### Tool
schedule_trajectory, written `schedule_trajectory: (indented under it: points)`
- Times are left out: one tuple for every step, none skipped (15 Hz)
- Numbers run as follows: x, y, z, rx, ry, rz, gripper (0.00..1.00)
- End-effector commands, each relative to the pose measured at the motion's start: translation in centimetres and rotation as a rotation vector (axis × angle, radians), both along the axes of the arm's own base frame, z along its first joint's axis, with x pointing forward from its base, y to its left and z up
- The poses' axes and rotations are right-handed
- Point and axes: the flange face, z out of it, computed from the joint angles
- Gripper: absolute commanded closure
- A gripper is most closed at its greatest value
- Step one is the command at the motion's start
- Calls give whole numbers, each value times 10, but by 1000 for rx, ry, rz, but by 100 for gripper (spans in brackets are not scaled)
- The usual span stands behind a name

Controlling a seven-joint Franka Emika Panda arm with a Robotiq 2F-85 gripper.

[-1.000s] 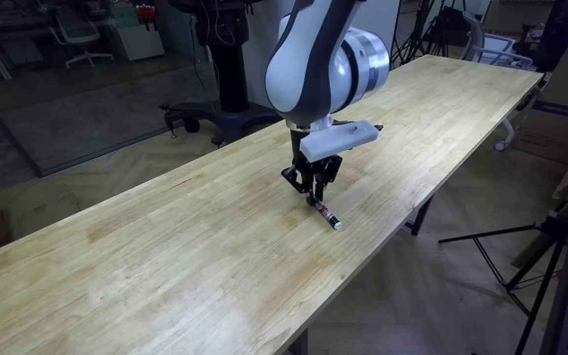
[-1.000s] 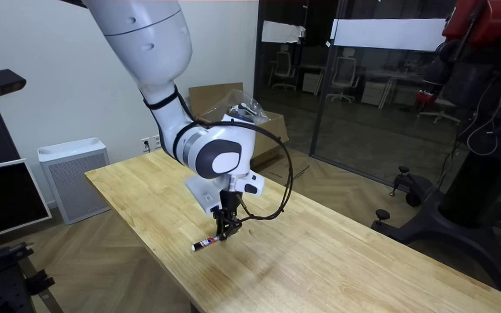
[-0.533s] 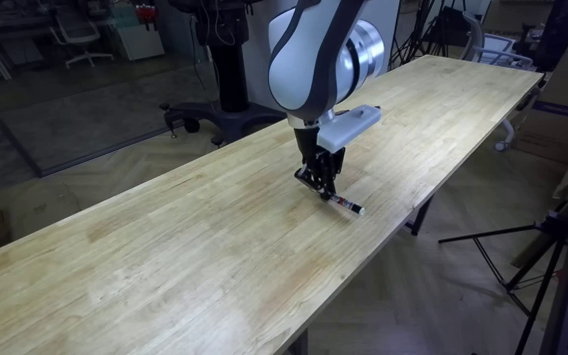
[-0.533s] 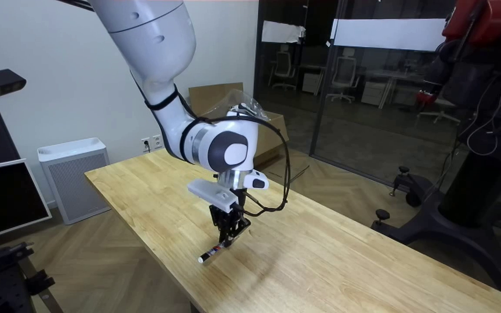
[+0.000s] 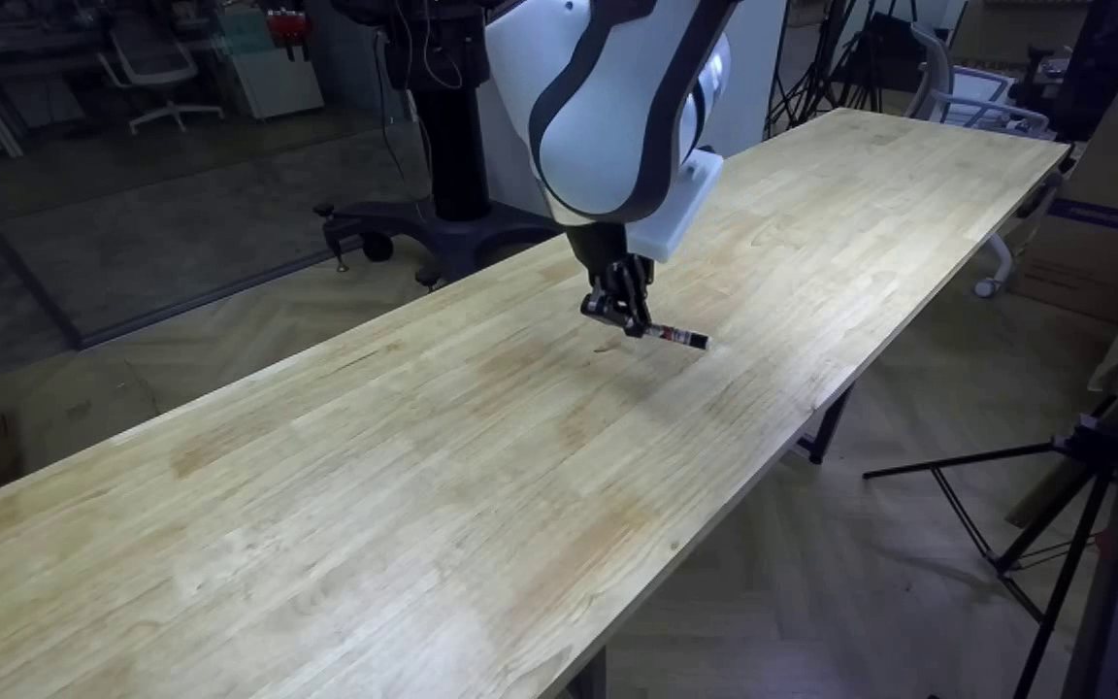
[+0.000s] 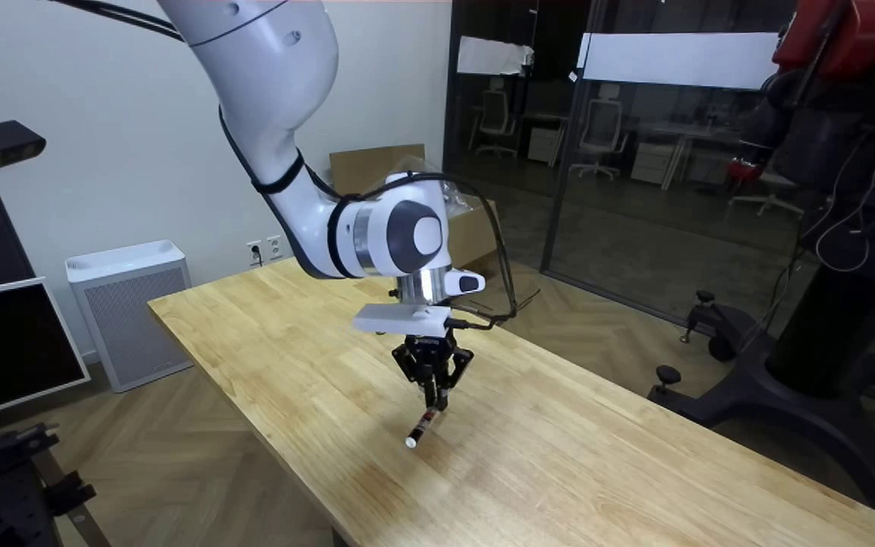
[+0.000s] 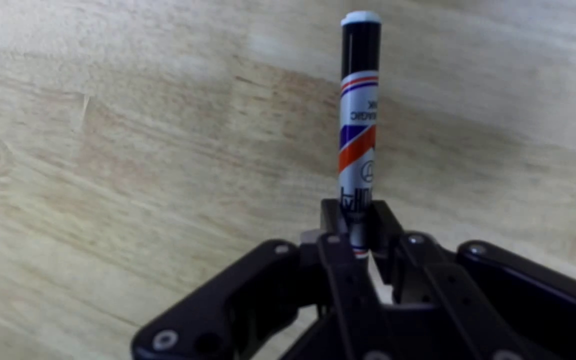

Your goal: Move the marker to the center of the table

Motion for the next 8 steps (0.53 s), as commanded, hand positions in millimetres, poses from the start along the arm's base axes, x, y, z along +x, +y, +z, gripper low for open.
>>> schedule_trajectory:
  points:
    - [24, -1, 17, 37, -144, -102, 96]
    - [28, -1, 18, 54, -166, -121, 96]
    - [32, -2, 19, 74, -175, -140, 96]
    - [34, -2, 19, 88, -179, -157, 96]
    - [35, -2, 17, 106, -170, -168, 96]
    - [36, 0, 15, 122, -162, -175, 96]
    - [37, 2, 12, 134, -154, -184, 96]
    - [38, 4, 8, 147, -141, -189, 96]
